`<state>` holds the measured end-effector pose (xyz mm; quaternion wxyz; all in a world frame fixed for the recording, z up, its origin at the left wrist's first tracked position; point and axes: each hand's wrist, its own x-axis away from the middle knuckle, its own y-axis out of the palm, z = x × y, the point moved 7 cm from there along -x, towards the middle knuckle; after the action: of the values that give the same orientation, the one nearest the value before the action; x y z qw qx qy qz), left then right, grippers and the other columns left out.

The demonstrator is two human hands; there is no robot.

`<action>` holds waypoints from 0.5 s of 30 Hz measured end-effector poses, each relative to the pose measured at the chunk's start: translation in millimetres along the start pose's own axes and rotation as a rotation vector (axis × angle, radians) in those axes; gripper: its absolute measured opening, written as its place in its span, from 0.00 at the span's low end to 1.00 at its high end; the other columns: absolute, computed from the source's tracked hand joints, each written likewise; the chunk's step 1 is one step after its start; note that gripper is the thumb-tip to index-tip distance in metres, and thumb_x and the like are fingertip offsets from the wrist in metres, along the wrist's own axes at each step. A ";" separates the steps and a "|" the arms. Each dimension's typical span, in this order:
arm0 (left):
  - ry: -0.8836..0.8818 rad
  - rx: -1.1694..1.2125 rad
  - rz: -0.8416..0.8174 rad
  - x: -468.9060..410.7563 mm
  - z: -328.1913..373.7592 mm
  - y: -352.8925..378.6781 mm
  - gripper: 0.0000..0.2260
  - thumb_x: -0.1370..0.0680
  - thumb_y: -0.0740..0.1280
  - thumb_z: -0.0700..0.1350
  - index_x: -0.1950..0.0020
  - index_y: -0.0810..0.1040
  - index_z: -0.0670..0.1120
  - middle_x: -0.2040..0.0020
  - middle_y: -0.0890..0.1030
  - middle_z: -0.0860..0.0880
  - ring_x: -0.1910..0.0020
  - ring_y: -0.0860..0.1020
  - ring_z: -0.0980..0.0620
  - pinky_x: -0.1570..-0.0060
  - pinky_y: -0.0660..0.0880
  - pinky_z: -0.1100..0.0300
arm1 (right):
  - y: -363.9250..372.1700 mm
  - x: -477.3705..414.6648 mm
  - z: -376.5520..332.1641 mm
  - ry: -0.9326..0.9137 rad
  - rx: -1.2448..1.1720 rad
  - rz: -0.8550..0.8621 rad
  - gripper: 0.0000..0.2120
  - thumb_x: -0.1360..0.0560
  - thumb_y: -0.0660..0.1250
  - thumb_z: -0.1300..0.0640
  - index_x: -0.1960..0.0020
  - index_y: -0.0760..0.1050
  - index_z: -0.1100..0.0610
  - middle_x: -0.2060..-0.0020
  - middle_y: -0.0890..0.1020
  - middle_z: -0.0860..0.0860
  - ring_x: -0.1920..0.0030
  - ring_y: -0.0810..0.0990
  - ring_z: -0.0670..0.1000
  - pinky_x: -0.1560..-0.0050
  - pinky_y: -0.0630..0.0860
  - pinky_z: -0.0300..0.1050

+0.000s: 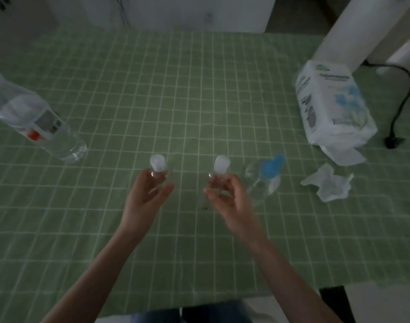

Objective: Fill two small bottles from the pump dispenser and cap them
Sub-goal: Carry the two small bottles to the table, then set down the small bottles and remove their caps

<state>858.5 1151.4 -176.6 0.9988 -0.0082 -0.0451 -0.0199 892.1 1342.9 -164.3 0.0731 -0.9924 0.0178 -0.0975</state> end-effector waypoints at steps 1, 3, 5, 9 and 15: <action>0.032 0.008 0.002 -7.4 0.1 0.6 0.12 0.29 0.69 0.43 0.47 0.75 0.53 0.47 0.80 0.53 0.46 0.78 0.60 0.51 0.75 0.68 | 2.0 -6.7 0.4 -0.023 0.001 -0.004 0.24 0.32 0.68 0.39 0.41 0.71 0.49 0.46 0.80 0.44 0.45 0.80 0.47 0.42 0.77 0.53; 0.093 0.015 -0.004 -21.7 -1.6 0.1 0.13 0.30 0.68 0.45 0.47 0.75 0.52 0.48 0.80 0.51 0.47 0.79 0.61 0.51 0.75 0.69 | 6.9 -20.9 0.6 -0.074 -0.003 -0.008 0.22 0.31 0.70 0.39 0.41 0.72 0.47 0.47 0.80 0.42 0.45 0.80 0.44 0.42 0.77 0.50; 0.129 0.006 -0.006 -34.3 -5.2 -2.2 0.12 0.31 0.68 0.45 0.48 0.74 0.52 0.49 0.80 0.51 0.48 0.79 0.62 0.52 0.76 0.68 | 10.5 -34.5 -0.8 -0.126 0.002 0.001 0.20 0.31 0.69 0.41 0.42 0.72 0.47 0.47 0.80 0.41 0.45 0.79 0.42 0.41 0.77 0.49; 0.190 -0.016 -0.011 -55.3 -15.1 -7.6 0.12 0.31 0.68 0.46 0.48 0.74 0.53 0.49 0.80 0.52 0.48 0.79 0.62 0.52 0.75 0.68 | 18.2 -57.9 -8.0 -0.239 0.050 0.005 0.21 0.29 0.69 0.43 0.40 0.72 0.51 0.46 0.80 0.44 0.45 0.79 0.42 0.41 0.76 0.48; 0.304 -0.087 -0.035 -61.6 -22.2 -9.4 0.15 0.33 0.68 0.53 0.48 0.73 0.55 0.48 0.79 0.54 0.50 0.79 0.65 0.55 0.74 0.74 | 21.2 -70.4 -14.6 -0.385 0.094 0.027 0.19 0.30 0.69 0.45 0.42 0.72 0.51 0.48 0.80 0.45 0.46 0.79 0.40 0.45 0.77 0.40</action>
<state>798.8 1144.0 -204.1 0.9923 -0.0474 0.1072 -0.0400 819.8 1323.3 -166.7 0.1226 -0.9879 0.0121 0.0943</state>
